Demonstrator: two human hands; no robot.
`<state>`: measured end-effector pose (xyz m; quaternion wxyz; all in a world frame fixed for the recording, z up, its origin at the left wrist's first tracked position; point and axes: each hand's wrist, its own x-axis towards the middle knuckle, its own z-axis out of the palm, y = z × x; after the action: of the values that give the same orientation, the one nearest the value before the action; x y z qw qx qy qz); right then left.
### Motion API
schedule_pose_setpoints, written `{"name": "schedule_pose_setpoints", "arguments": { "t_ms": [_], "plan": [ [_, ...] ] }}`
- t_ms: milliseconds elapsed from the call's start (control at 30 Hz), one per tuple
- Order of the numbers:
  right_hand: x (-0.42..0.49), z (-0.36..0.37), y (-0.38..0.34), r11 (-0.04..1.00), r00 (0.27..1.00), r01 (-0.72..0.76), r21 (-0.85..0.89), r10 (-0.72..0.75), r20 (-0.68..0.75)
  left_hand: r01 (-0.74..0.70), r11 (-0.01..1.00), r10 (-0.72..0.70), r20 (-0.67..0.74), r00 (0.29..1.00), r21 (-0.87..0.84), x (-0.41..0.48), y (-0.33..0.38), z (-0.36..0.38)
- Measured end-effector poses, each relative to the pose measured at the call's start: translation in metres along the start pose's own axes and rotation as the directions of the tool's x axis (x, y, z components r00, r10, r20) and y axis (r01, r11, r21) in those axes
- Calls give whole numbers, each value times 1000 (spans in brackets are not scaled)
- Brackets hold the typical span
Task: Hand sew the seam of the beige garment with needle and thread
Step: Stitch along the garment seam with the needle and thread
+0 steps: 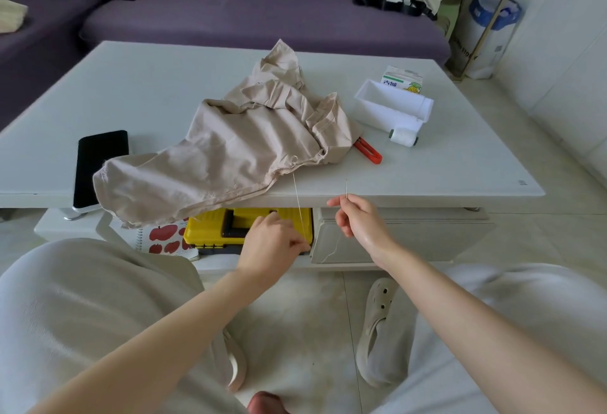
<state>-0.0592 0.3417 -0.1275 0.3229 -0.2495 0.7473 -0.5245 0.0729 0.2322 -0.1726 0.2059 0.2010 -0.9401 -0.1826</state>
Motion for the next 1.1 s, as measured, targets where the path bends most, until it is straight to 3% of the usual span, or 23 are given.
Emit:
{"name": "schedule_pose_setpoints", "arguments": {
  "t_ms": [233,367,467,567,633,767,867,1100],
  "plan": [
    [0,0,-2,1000,1000,6,-16,-6,5,-3,994,-39,375,926,110,-15,-1,6],
    [0,-3,-1,1000,1000,-3,-30,3,8,23,982,-125,554,823,188,-19,-7,13],
    [2,-4,-1,999,1000,-8,-40,8,13,64,979,-170,603,780,193,-16,-10,10],
    [4,-6,-3,999,1000,-3,-48,3,11,202,978,-197,582,789,58,-6,-15,3],
    [7,-7,-4,998,1000,6,-59,-6,6,199,979,-193,531,825,45,2,-14,-6],
    [17,-6,-5,987,996,42,-158,-53,-66,133,989,-141,170,975,60,19,-16,-22],
    [25,-5,-13,976,990,57,-208,-83,-115,73,993,-71,-31,997,92,34,-21,-34],
    [49,-2,-29,915,971,194,-353,-229,-62,91,978,-76,-87,993,185,69,-33,-41]
  ]
}}
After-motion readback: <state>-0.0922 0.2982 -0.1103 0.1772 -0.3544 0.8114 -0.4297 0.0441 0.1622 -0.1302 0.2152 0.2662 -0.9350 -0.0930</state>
